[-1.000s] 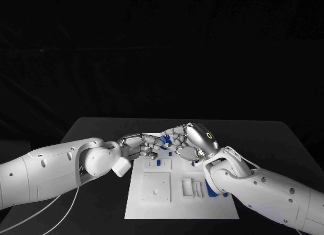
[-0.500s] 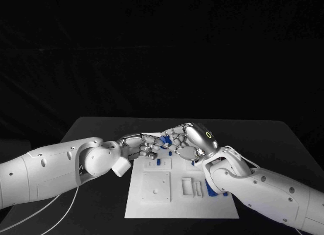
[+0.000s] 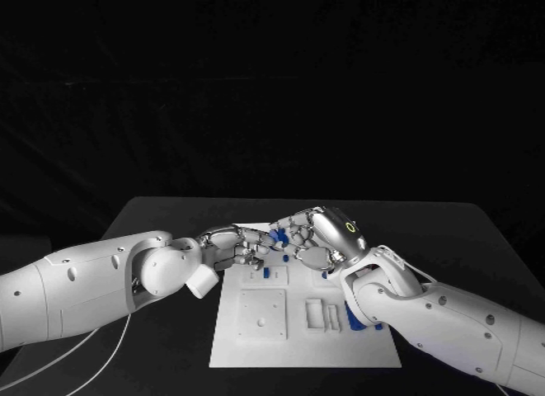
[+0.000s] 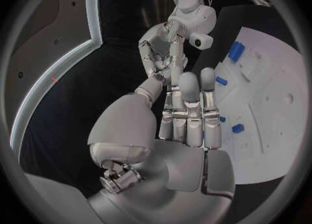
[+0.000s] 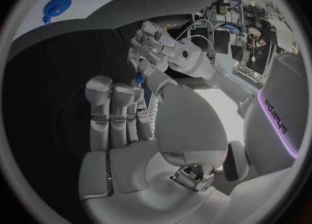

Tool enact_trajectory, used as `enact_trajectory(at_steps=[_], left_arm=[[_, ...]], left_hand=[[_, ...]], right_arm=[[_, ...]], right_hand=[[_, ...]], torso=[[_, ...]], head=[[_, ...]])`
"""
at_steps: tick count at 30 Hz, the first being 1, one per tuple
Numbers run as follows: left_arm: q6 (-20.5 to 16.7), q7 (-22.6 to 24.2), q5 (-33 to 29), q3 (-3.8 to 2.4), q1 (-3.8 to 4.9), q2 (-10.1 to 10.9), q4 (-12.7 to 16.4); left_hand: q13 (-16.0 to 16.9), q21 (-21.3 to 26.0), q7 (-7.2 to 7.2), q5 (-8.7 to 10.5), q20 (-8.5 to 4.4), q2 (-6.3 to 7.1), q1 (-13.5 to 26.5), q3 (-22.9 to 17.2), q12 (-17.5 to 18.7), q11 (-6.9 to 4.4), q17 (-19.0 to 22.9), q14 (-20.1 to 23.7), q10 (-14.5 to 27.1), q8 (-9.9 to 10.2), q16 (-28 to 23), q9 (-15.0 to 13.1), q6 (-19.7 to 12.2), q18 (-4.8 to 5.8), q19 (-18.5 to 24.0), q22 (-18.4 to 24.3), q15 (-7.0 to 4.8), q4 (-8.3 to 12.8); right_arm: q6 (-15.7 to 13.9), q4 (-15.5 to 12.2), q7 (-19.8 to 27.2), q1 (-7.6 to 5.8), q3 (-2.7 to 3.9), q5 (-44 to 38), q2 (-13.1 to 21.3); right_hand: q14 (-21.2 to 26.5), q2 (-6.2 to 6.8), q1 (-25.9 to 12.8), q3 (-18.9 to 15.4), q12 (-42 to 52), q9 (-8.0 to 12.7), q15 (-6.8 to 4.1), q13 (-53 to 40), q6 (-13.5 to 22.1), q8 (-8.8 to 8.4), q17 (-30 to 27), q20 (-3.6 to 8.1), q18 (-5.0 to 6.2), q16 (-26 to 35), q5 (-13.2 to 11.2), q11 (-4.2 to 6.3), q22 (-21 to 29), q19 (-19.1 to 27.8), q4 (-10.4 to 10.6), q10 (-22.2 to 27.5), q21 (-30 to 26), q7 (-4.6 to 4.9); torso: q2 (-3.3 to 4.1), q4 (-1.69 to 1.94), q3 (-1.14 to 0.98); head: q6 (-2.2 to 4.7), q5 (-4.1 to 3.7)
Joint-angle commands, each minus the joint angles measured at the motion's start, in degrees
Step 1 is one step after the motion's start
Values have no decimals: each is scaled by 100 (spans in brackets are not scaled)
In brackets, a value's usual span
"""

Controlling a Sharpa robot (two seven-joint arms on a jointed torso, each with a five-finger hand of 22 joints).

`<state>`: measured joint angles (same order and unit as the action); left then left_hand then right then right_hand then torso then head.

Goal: Assemble the parts on the task board

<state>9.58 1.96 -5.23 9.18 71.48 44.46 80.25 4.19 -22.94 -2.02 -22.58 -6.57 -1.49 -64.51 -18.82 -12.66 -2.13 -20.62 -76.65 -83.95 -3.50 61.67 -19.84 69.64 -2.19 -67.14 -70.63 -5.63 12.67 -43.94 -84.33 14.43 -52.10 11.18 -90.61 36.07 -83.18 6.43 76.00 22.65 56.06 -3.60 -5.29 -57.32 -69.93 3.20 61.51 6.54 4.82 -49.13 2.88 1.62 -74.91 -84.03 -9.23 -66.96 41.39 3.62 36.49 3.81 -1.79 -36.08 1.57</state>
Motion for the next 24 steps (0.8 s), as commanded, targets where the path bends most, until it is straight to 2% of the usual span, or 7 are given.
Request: enact_trajectory(at_steps=[1, 8, 11, 12, 15, 18, 24], left_arm=[[151, -6, 11, -7, 5, -8, 13], [124, -48, 28, -7, 5, 0, -12], [138, -84, 161, -7, 5, 10, -43], [140, -91, 198, -7, 5, 12, -53], [147, -108, 282, -7, 5, 19, -89], [161, -117, 327, -7, 6, 24, -123], [222, -99, 363, -7, 6, 34, -168]], left_hand=[[3, -27, 0, 10, 0, -18, -82, 157, 54, -1, 11, 45, -244, -18, 17, -145, -69, 120, 39, 54, 20, -36], [20, -21, -64, 31, 22, 41, -47, 701, 126, 32, 27, 85, -215, -10, 15, 343, -239, 145, 60, 225, 42, -212], [30, -2, -134, 42, 46, 154, 25, 1091, 137, 63, 29, 143, -142, -7, 21, 674, -371, 154, 89, 313, 72, -339], [32, 5, -168, 106, 57, 229, 99, 1232, 133, 81, 31, 164, -130, -5, 19, 731, -464, 157, 100, 328, 87, -389], [40, 19, -203, 355, 87, 185, -43, 1795, 92, 109, 40, 225, -76, -18, 45, 943, -509, 149, 126, 427, 112, -523], [43, 12, -240, 571, 104, 156, -133, 2103, 65, 131, 50, 258, -42, -19, 66, 1053, -595, 145, 148, 479, 127, -577], [43, -59, -269, 791, 127, 68, -344, 2596, 7, 156, 91, 318, 29, -21, 119, 1193, -664, 137, 204, 595, 150, -626]], right_arm=[[96, -2, 15, 3, 0, 10, 0], [97, -17, 22, 4, 0, 38, 11], [95, -29, 28, 4, 0, 68, 21], [96, -33, 30, 4, 0, 78, 25], [107, -48, 39, 4, 0, 122, 33], [124, -63, 48, 4, 0, 169, 41], [166, -75, 67, 4, 0, 256, 61]], right_hand=[[5, -80, 4, -2, 29, -16, 29, -8, -113, 41, 9, -42, 17, -28, 2, -32, -508, -286, 33, 7, 25, 21], [4, -85, -14, -14, 38, -17, 25, -11, -155, 41, 6, -40, 17, -25, 2, -25, -506, -285, 58, 5, 21, 7], [4, -80, -18, -26, 38, -18, 24, -9, -170, 40, 6, -40, 16, -25, 6, -23, -506, -285, 65, 7, 27, 3], [4, -78, -20, -28, 41, -17, 25, -12, -170, 40, 6, -40, 16, -25, 7, -23, -505, -285, 66, 5, 21, 3], [5, -85, -21, -36, 39, -17, 25, -8, -179, 40, 2, -41, 16, -21, 9, -23, -505, -285, 75, 8, 23, 0], [5, -92, -18, -35, 41, -18, 25, -10, -182, 41, 3, -41, 16, -23, 10, -22, -505, -284, 77, 6, 21, -2], [5, -96, -23, -46, 38, -17, 25, -5, -184, 38, 2, -41, 15, -23, 12, -23, -507, -284, 85, 12, 31, -2]], torso=[[-1, 2, 1], [1, -1, -2], [0, 0, -3], [0, 1, -3], [0, 0, -3], [1, 0, -4], [0, -1, 0]], head=[[1, 3], [0, 4], [0, 3], [1, 2], [-1, 2], [-4, 2], [-10, 3]])
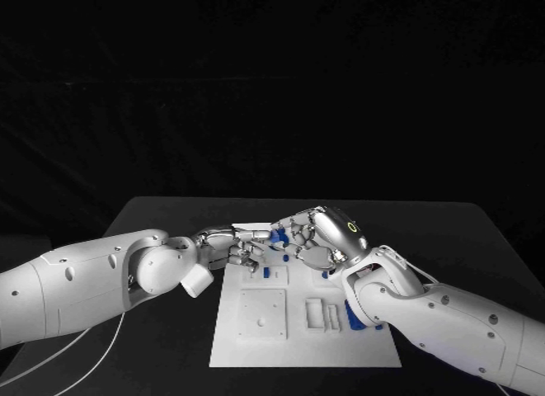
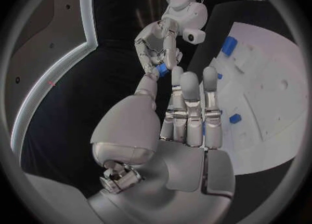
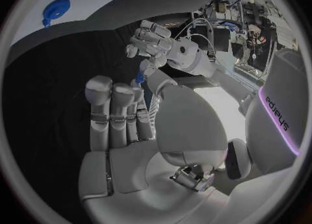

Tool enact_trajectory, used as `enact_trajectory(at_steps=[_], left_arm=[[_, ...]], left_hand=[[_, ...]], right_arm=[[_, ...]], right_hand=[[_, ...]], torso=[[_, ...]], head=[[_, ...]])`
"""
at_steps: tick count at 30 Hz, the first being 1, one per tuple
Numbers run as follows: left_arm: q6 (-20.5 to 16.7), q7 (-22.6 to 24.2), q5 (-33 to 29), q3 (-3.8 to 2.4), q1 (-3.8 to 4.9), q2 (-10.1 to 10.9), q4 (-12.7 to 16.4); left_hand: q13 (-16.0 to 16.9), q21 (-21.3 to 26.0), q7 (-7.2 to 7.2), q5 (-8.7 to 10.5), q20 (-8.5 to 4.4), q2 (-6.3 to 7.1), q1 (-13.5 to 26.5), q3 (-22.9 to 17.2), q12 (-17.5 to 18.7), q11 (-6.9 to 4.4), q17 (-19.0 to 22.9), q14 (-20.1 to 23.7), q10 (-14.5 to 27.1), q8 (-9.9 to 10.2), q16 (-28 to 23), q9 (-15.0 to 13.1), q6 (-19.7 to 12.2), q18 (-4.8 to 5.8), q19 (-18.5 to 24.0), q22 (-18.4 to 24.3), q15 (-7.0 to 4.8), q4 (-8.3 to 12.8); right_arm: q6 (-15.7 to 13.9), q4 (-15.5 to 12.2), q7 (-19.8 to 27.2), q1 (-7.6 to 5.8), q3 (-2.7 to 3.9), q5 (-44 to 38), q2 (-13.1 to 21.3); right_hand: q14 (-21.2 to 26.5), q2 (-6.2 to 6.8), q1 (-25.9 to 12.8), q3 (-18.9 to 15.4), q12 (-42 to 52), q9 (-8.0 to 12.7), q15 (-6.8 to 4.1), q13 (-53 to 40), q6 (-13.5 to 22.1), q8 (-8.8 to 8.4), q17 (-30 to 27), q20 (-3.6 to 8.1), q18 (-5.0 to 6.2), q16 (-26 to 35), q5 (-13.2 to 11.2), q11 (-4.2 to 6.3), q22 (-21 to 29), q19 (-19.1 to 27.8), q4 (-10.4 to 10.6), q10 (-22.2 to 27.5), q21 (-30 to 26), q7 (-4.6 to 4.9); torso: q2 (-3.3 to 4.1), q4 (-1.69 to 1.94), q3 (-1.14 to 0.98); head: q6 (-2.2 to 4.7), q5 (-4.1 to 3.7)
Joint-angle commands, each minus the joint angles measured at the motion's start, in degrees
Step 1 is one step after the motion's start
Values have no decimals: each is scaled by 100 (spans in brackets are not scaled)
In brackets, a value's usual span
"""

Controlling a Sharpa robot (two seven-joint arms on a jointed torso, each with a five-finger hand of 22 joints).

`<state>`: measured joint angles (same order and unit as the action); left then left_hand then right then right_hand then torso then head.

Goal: Assemble the parts on the task board

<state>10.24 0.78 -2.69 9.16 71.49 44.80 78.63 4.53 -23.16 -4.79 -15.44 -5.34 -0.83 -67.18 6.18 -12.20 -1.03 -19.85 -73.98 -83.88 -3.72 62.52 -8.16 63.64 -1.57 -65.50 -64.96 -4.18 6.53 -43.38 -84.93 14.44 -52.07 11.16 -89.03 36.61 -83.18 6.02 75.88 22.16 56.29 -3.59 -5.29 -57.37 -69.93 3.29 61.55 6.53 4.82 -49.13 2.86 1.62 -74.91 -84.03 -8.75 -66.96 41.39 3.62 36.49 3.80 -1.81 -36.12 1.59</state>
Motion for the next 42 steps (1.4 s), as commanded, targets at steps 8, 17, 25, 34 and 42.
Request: enact_trajectory(at_steps=[8, 17, 25, 34, 42], left_arm=[[240, 119, 118, -5, 4, 9, -41], [436, 516, 284, -6, 4, 11, -62], [562, 692, 507, -7, 4, -1, -33], [615, 745, 662, -7, 4, -14, -14], [631, 772, 697, -7, 4, -23, -12]], left_hand=[[23, -102, -20, 292, 34, 17, -137, 206, -100, 73, 34, 134, 108, -3, 111, 99, -156, 65, 117, 128, 32, -72], [12, -228, -11, 197, 35, -163, -153, 254, -128, 66, 81, 205, 141, -1, 177, 396, -99, 83, 220, 230, 33, 11], [2, -262, -13, 146, 43, -209, -136, 299, -106, 73, 95, 214, 171, 2, 192, 405, -106, 77, 242, 260, 40, 15], [10, -336, 2, 123, 35, -287, -80, 357, -122, 66, 102, 205, 134, 2, 239, 394, -2, 76, 248, 310, 30, 12], [5, -369, 17, 99, 27, -424, -154, 288, -115, 46, 111, 199, 116, 2, 248, 400, 4, 78, 261, 339, 19, 50]], right_arm=[[188, -25, 86, 2, 2, 198, 35], [338, -61, 106, 2, 2, 338, 75], [415, -67, 112, 2, 1, 377, 83], [467, -72, 118, 1, -1, 398, 82], [518, -72, 120, 1, -4, 404, 78]], right_hand=[[7, -66, -10, -15, 24, -17, 26, -3, -180, 28, -5, -42, 14, -21, 16, -23, -508, -280, 45, 18, 31, -2], [14, -85, -4, -37, 22, -18, 28, 5, -166, 28, -7, -45, 11, -21, 19, -27, -511, -275, 46, 39, 38, 2], [14, -92, -2, -43, 28, -17, 30, 5, -152, 28, -5, -46, 13, -27, 21, -29, -512, -274, 41, 42, 38, 6], [17, -102, -1, -49, 37, -18, 31, 3, -151, 30, -2, -48, 12, -33, 22, -31, -515, -273, 35, 47, 53, 7], [17, -102, -1, -49, 37, -18, 31, 3, -151, 30, -2, -48, 12, -33, 22, -31, -515, -273, 35, 47, 53, 7]], torso=[[0, -1, 1], [1, -4, 0], [1, -2, 1], [0, -1, 1], [0, -2, 2]], head=[[-7, 5], [-18, 11], [-27, 3], [-39, 9], [-43, 12]])
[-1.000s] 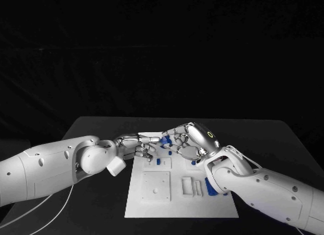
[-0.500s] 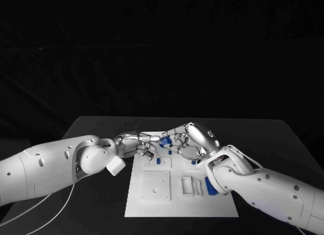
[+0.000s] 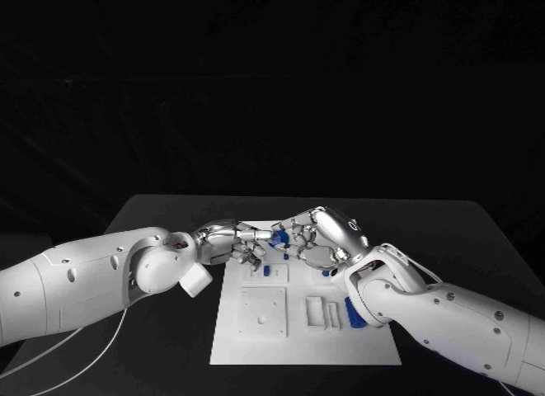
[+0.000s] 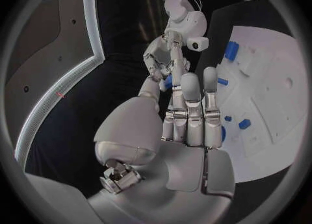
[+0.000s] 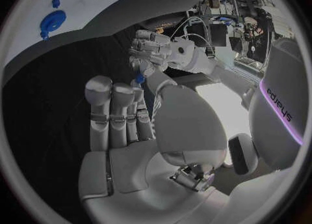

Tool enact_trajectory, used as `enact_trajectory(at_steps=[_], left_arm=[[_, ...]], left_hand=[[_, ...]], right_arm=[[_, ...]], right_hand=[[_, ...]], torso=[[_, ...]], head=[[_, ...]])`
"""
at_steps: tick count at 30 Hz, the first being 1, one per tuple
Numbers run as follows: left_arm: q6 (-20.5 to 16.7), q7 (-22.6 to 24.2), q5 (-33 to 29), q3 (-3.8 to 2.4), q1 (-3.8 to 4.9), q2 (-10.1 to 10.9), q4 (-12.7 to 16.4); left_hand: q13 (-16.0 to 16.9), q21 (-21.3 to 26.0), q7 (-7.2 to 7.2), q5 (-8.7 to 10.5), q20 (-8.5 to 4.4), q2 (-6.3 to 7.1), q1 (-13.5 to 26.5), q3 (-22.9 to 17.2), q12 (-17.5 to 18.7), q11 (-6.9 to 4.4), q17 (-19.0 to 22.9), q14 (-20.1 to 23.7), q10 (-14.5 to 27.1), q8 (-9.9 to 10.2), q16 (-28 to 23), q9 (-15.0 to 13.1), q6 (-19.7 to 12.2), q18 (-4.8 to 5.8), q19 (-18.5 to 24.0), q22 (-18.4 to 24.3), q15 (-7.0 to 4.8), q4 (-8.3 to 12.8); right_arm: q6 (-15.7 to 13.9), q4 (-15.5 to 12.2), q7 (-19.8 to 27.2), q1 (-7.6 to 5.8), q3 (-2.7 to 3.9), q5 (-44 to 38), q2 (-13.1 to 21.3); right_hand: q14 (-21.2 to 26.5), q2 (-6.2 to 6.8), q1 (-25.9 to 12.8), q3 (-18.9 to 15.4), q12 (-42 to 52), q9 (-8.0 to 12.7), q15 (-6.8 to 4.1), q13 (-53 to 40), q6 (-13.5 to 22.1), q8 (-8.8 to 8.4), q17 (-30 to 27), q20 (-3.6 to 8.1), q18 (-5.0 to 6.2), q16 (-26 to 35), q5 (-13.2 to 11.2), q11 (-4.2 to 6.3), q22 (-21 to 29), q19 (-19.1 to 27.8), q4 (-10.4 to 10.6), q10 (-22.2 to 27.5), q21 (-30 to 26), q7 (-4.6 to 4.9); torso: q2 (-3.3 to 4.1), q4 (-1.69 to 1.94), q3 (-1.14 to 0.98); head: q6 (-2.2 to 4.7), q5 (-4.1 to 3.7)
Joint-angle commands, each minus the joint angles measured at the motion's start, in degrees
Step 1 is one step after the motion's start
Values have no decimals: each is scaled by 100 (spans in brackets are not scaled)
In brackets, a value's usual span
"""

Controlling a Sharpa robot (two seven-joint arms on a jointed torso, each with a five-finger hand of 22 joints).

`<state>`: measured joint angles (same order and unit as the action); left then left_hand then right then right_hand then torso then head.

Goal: Assemble the parts on the task board

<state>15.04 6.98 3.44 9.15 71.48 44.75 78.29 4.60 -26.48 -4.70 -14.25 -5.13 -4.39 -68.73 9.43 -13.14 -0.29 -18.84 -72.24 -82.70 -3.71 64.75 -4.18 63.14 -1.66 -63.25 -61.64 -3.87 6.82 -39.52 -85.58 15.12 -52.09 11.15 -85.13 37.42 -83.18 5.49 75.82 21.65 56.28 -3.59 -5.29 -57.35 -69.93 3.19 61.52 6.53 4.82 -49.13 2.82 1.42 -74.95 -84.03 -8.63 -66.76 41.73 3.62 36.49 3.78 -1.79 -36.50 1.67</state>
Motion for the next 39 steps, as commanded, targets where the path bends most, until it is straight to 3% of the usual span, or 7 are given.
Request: enact_trajectory(at_steps=[1, 17, 30, 37, 39], left_arm=[[149, 154, 85, -6, 5, -18, 21], [84, 192, -32, -6, 6, -32, 9], [112, 76, -137, -5, 7, -46, -6], [101, 36, -127, -4, 7, -56, 1], [88, 38, -126, -4, 7, -59, 0]], left_hand=[[-3, -42, 13, -21, 4, -105, -30, -64, -18, -33, 10, 22, -6, 0, 28, 2, 63, 87, 36, 9, -16, 35], [-14, -135, 77, -38, -27, -308, -119, -197, 22, -66, 13, -15, -98, -1, 54, -4, 283, 97, 38, 45, -43, 105], [-18, -174, 117, -62, -35, -308, -118, -209, 56, -78, 16, -22, -119, -5, 52, -14, 391, 102, 47, 75, -52, 106], [-24, -217, 157, -189, -51, -369, -259, -335, 84, -97, 13, -32, -147, -6, 62, -23, 512, 107, 54, 89, -68, 222], [-30, -241, 172, -8, -61, -425, -348, -471, 105, -103, 12, -35, -164, -5, 62, -30, 559, 107, 60, 91, -76, 313]], right_arm=[[139, -7, 51, 3, -3, 14, -3], [234, -16, 76, 3, -11, 36, -2], [255, -29, 90, 3, -17, 42, -5], [273, -30, 95, 3, -19, 46, -4], [276, -30, 95, 3, -19, 47, -4]], right_hand=[[16, -49, 5, 1, 37, -18, 31, 2, -151, 40, 0, -48, 12, -33, 27, -11, -511, -273, 23, 27, 19, 7], [20, -61, 2, -13, 44, -18, 34, 5, -140, 40, 5, -50, 13, -42, 29, -13, -511, -270, 15, 34, 21, 10], [25, -67, 5, -19, 44, -18, 35, 10, -136, 39, 2, -52, 13, -39, 30, -15, -513, -267, 3, 40, 26, 12], [25, -67, 5, -19, 44, -18, 35, 10, -136, 39, 2, -52, 13, -39, 30, -15, -513, -267, 3, 40, 26, 12], [25, -67, 5, -19, 44, -18, 35, 10, -136, 39, 2, -52, 13, -39, 30, -15, -513, -267, 3, 40, 26, 12]], torso=[[0, -1, 0], [1, -2, -2], [-3, 7, -1], [-1, 2, 1], [-2, 1, 1]], head=[[-5, 5], [-8, 8], [-14, 10], [-17, 18], [-17, 20]])
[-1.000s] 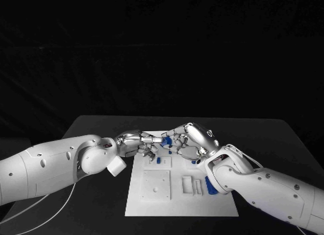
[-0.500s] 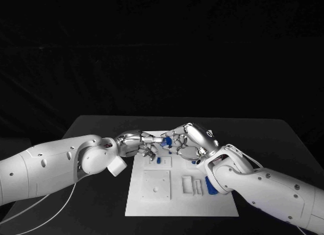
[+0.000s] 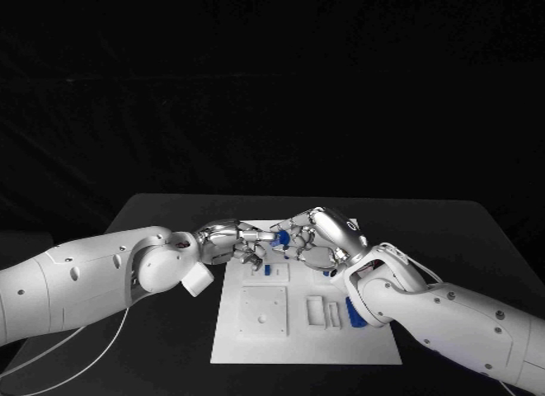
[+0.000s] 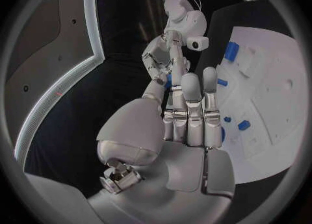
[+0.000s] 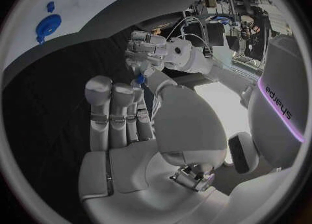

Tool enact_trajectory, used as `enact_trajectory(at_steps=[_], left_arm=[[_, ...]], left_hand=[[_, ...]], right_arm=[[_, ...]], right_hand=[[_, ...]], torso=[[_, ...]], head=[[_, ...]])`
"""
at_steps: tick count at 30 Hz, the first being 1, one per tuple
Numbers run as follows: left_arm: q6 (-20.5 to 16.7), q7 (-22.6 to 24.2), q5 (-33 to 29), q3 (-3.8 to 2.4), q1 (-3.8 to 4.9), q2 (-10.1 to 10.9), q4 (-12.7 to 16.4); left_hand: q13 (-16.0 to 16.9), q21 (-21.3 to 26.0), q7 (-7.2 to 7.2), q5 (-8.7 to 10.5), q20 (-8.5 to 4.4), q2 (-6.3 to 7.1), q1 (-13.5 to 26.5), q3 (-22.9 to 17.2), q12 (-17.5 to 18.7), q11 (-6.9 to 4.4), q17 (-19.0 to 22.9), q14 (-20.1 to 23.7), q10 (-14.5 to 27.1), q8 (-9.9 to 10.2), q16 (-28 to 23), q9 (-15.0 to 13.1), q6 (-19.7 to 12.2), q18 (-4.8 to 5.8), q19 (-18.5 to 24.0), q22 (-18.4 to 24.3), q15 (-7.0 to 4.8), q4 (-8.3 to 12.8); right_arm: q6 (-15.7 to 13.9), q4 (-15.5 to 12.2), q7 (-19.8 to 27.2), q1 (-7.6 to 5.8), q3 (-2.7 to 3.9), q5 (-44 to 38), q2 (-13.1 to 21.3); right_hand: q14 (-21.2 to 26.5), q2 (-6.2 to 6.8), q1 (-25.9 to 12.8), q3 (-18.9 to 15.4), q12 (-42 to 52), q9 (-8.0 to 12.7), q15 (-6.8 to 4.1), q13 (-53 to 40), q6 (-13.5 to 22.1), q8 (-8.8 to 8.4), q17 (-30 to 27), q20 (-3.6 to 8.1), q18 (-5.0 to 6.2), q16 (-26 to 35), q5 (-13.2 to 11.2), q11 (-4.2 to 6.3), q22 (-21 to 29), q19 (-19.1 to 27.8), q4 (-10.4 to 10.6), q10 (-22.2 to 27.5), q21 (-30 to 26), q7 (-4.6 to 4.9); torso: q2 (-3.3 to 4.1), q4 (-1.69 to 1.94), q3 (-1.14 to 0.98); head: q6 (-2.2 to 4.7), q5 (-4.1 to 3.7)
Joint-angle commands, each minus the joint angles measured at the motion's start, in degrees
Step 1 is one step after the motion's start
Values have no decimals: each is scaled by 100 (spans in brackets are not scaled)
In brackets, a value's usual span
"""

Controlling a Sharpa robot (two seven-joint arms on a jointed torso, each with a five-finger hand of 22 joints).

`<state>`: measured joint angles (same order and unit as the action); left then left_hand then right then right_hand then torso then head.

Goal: Assemble the parts on the task board

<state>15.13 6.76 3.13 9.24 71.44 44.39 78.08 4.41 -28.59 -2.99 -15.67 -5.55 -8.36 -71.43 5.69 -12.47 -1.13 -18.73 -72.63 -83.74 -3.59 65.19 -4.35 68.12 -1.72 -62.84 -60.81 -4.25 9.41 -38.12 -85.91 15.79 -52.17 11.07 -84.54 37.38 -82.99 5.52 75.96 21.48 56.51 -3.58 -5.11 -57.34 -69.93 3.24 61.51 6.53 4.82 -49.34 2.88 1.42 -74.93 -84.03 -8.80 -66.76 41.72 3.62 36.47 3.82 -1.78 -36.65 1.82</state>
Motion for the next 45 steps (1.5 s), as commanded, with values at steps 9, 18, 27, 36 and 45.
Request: enact_trajectory(at_steps=[9, 18, 27, 36, 45], left_arm=[[-103, 165, -106, -13, 11, -28, 23], [-487, 330, -507, -13, 11, -32, 75], [-887, 292, -538, -9, 11, -24, 225], [-1348, 137, -339, -7, 11, -12, 307], [-1634, -1, -266, -5, 11, -14, 360]], left_hand=[[0, -229, 60, 141, -85, -15, -110, -962, 28, -76, -47, -96, -268, -36, 97, -311, 328, 84, -2, -67, -102, 435], [7, -340, 94, 58, -90, 142, 217, -1698, -110, -87, -28, -63, -278, -23, 17, -624, 401, 82, 119, -107, -113, 514], [114, -452, 143, -475, -130, 415, 455, -2045, -446, -140, -52, -132, -290, -29, 28, -810, 526, 92, 110, -53, -156, 478], [319, -630, 234, -1098, -194, 564, 855, -2349, -906, -226, -179, -135, -269, -31, 290, -1413, 666, 121, 119, -70, -216, 540], [688, -789, 258, -900, -247, 567, 856, -2358, -1543, -311, -307, -134, -244, -12, 621, -1443, 673, 145, 94, -63, -274, 509]], right_arm=[[167, 7, 15, 10, -12, -4, 2], [117, 26, -42, 10, -20, 23, 27], [-206, 22, -364, 10, -24, 1, 49], [-163, 17, -788, 11, -25, -215, 51], [-546, -14, -1254, 11, -24, -423, 16]], right_hand=[[9, -71, -22, -17, 23, -16, 18, 21, -117, 31, 5, -53, 14, -22, 25, -18, -514, -265, 5, 47, 28, 16], [57, 158, -231, -488, -160, -4, 56, 203, 288, 29, -78, -82, 41, 96, 770, -66, -463, -242, 108, 170, -173, 95], [101, 164, -266, -1555, -305, -6, 118, 451, 668, 30, -211, -157, 126, 237, 1249, -135, -354, -259, 428, 283, -622, 183], [129, 145, -262, -2101, -277, -16, 120, 521, 605, 35, -348, -160, 137, 363, 1469, -133, -301, -269, 673, 332, -901, 159], [84, 124, -219, -2106, -224, -38, 85, 516, 382, 36, -356, -129, 123, 333, 1364, -88, -309, -293, 754, 266, -872, 90]], torso=[[1, -2, -1], [0, -5, 3], [-3, -1, 2], [2, -2, -1], [3, -5, -7]], head=[[-5, 2], [18, 6], [25, 17], [29, 18], [25, 14]])
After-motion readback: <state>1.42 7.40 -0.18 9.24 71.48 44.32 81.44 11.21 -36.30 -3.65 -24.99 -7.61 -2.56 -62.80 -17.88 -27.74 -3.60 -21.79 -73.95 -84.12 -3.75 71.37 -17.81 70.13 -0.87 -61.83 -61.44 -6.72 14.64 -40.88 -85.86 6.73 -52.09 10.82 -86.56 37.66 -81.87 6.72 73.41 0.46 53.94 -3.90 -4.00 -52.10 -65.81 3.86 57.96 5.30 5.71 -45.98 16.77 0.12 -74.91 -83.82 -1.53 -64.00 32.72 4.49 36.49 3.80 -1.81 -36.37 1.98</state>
